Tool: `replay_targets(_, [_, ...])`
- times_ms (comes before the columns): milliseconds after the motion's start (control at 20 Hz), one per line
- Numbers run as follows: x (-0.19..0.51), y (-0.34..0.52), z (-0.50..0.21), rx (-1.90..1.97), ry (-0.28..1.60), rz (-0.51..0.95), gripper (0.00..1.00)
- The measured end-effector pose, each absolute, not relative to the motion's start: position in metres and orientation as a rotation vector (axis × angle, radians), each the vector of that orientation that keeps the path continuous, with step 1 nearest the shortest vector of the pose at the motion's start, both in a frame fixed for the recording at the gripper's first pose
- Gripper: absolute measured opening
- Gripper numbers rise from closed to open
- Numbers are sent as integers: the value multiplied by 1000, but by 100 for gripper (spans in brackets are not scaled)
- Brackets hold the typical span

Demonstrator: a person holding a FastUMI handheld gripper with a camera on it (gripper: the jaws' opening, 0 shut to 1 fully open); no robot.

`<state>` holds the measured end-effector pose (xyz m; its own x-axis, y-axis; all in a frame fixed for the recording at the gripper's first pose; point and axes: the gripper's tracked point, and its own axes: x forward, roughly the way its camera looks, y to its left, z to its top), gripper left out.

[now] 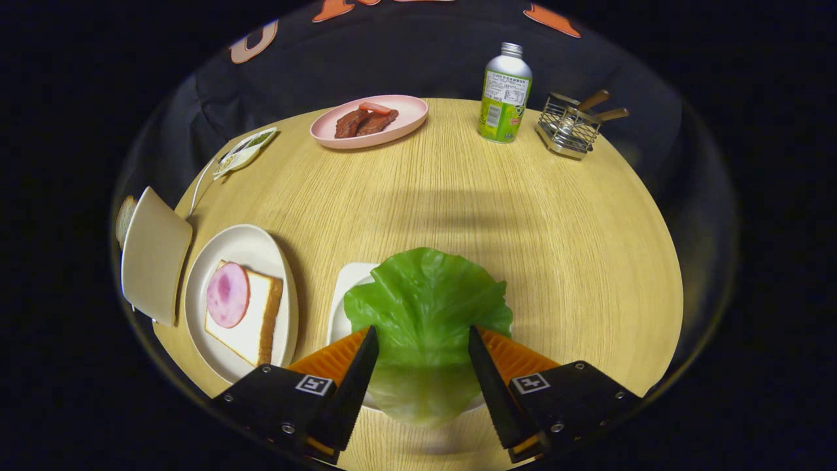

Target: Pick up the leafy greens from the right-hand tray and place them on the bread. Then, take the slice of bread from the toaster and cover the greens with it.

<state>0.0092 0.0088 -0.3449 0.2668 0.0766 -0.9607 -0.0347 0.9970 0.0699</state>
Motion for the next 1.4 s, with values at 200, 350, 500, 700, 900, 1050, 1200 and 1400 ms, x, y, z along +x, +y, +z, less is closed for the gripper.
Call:
replay_targets(200, [10,8,-344,6,1272,89,68])
replay_targets(350, [11,9,-343,-1,1251,96,50])
replay_targets(500, [12,10,-343,9,1238,81,23])
replay_targets(700, [16,17,-333,62,1210,94,3])
replay_targets(900, [23,26,-309,116,1147,115,3])
replay_targets(1050, [26,36,-288,144,1102,148,3])
replay_targets(1200, [27,50,-264,168,1058,188,3])
replay_targets(1400, [25,81,-241,157,1021,266,3])
